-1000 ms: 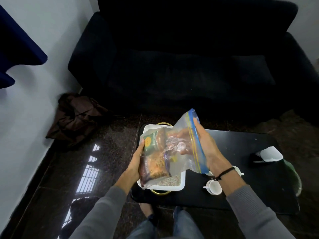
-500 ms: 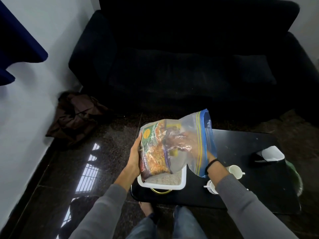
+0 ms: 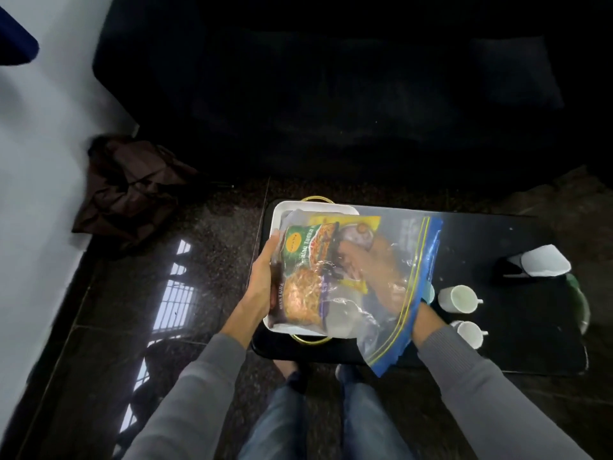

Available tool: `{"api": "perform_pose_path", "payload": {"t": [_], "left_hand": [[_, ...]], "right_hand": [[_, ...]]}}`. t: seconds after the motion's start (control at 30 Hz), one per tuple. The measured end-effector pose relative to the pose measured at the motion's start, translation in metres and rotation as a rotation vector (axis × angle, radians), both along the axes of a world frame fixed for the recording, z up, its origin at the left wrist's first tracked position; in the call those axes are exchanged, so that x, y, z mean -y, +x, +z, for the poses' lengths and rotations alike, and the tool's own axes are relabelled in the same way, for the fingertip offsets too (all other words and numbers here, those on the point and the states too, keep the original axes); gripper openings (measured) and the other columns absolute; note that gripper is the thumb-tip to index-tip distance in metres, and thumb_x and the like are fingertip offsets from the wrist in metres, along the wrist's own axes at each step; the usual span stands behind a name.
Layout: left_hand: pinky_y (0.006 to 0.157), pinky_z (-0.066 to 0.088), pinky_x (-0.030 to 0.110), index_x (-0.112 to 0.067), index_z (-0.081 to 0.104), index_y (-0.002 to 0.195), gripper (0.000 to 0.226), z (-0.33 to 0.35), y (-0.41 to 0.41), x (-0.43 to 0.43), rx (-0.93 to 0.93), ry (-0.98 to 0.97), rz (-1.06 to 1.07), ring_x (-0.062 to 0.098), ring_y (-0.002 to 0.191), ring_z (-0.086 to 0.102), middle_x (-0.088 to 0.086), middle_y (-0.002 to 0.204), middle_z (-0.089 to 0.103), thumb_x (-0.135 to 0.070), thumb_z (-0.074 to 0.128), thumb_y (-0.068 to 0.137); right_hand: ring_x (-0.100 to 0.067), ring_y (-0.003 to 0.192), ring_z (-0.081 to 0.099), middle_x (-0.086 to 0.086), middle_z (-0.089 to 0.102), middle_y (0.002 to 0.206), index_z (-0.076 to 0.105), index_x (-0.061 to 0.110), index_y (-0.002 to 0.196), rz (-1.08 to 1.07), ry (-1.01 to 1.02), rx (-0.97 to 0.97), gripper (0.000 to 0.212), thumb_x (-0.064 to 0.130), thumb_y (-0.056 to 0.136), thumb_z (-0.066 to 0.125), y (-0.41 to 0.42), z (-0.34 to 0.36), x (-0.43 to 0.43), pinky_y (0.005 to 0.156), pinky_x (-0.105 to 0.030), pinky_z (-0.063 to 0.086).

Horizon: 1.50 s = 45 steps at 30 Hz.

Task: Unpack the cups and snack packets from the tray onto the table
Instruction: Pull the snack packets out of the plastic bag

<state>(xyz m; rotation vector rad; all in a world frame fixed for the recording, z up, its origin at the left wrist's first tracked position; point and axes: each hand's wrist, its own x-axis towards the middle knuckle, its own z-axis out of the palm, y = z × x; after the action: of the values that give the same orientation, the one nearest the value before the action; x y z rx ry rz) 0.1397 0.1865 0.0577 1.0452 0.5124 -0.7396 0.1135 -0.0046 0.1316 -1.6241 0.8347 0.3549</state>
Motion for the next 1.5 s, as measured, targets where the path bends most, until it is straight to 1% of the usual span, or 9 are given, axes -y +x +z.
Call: {"api": "perform_pose_path", "payload": {"t": [0.1, 0.2, 0.3, 0.43, 0.57, 0.63, 0.97, 1.27, 1.5], "left_hand": [[0.100, 0.054, 0.056, -0.007, 0.075, 0.118, 0.074, -0.008, 0.002, 0.007, 0.011, 0.130, -0.044, 0.041, 0.107, 0.070, 0.024, 0.120, 0.073, -0.060, 0.085, 0.067], [0.071, 0.064, 0.035, -0.011, 0.081, 0.098, 0.064, -0.018, 0.001, 0.009, 0.018, 0.272, 0.015, 0.028, 0.087, 0.079, 0.014, 0.097, 0.081, -0.056, 0.093, 0.054], [0.057, 0.060, 0.027, -0.010, 0.078, 0.090, 0.052, -0.028, -0.001, 0.005, 0.035, 0.395, 0.187, 0.019, 0.070, 0.078, 0.008, 0.083, 0.081, -0.050, 0.093, 0.060], [0.068, 0.063, 0.035, -0.009, 0.076, 0.093, 0.039, -0.043, -0.007, -0.006, -0.036, 0.440, 0.290, 0.024, 0.076, 0.076, 0.011, 0.090, 0.080, -0.041, 0.090, 0.073], [0.089, 0.061, 0.051, -0.007, 0.075, 0.108, 0.049, -0.051, -0.009, -0.025, -0.089, 0.443, 0.278, 0.039, 0.100, 0.074, 0.020, 0.108, 0.077, -0.038, 0.090, 0.073], [0.094, 0.058, 0.055, -0.008, 0.072, 0.116, 0.055, -0.055, -0.008, -0.035, -0.100, 0.449, 0.235, 0.041, 0.104, 0.072, 0.022, 0.114, 0.075, -0.038, 0.089, 0.073], [0.077, 0.063, 0.048, -0.016, 0.074, 0.110, 0.044, -0.078, -0.008, -0.044, -0.099, 0.417, 0.195, 0.035, 0.090, 0.076, 0.019, 0.108, 0.077, -0.030, 0.090, 0.071], [0.092, 0.059, 0.052, -0.012, 0.070, 0.117, 0.049, -0.086, -0.019, -0.034, -0.059, 0.379, 0.106, 0.036, 0.099, 0.074, 0.019, 0.111, 0.077, -0.032, 0.086, 0.075], [0.042, 0.044, 0.002, -0.030, 0.063, 0.088, 0.020, -0.103, -0.017, -0.024, 0.006, 0.370, 0.037, -0.015, 0.058, 0.067, -0.027, 0.076, 0.076, -0.025, 0.081, 0.080]], "right_hand": [[-0.018, 0.098, 0.073, -0.005, 0.074, 0.113, 0.072, 0.017, 0.108, 0.033, 0.134, -0.146, 0.018, 0.029, 0.095, 0.071, 0.010, -0.021, 0.007, 0.088, -0.031, 0.060], [0.008, 0.072, 0.066, 0.011, 0.066, 0.084, 0.063, 0.030, 0.083, 0.009, 0.226, -0.185, 0.016, 0.029, 0.097, 0.069, 0.005, -0.041, 0.014, 0.057, -0.007, 0.052], [-0.001, 0.063, 0.072, 0.006, 0.072, 0.069, 0.070, 0.017, 0.100, -0.260, 0.317, -0.059, 0.007, 0.020, 0.102, 0.064, -0.001, -0.051, 0.027, 0.081, -0.033, 0.062], [-0.023, 0.065, 0.068, 0.005, 0.071, 0.059, 0.077, 0.024, 0.062, -0.314, 0.207, -0.043, 0.042, 0.025, 0.100, 0.059, -0.007, -0.063, 0.056, 0.067, -0.034, 0.058], [-0.005, 0.064, 0.073, 0.008, 0.079, 0.074, 0.077, 0.020, 0.086, -0.132, -0.090, 0.017, 0.005, 0.017, 0.082, 0.076, -0.010, -0.056, 0.067, 0.062, -0.025, 0.055], [-0.013, 0.072, 0.076, 0.003, 0.080, 0.082, 0.077, 0.018, 0.092, -0.148, -0.147, 0.011, 0.017, 0.021, 0.076, 0.078, -0.009, -0.057, 0.073, 0.067, -0.031, 0.059], [-0.019, 0.086, 0.043, 0.018, 0.048, 0.070, 0.058, 0.024, 0.091, -0.071, -0.739, 0.063, 0.017, 0.037, 0.089, 0.068, 0.017, -0.064, 0.083, 0.077, -0.039, 0.040], [-0.021, 0.078, 0.072, 0.004, 0.073, 0.087, 0.064, 0.016, 0.110, 0.108, -0.757, 0.431, 0.020, 0.027, 0.094, 0.069, 0.046, -0.080, 0.080, 0.070, -0.040, 0.060], [-0.023, 0.093, 0.066, -0.007, 0.067, 0.105, 0.063, 0.008, 0.112, 0.315, -0.654, 0.511, 0.022, 0.021, 0.096, 0.070, 0.080, -0.129, 0.075, 0.072, -0.034, 0.053]]}}
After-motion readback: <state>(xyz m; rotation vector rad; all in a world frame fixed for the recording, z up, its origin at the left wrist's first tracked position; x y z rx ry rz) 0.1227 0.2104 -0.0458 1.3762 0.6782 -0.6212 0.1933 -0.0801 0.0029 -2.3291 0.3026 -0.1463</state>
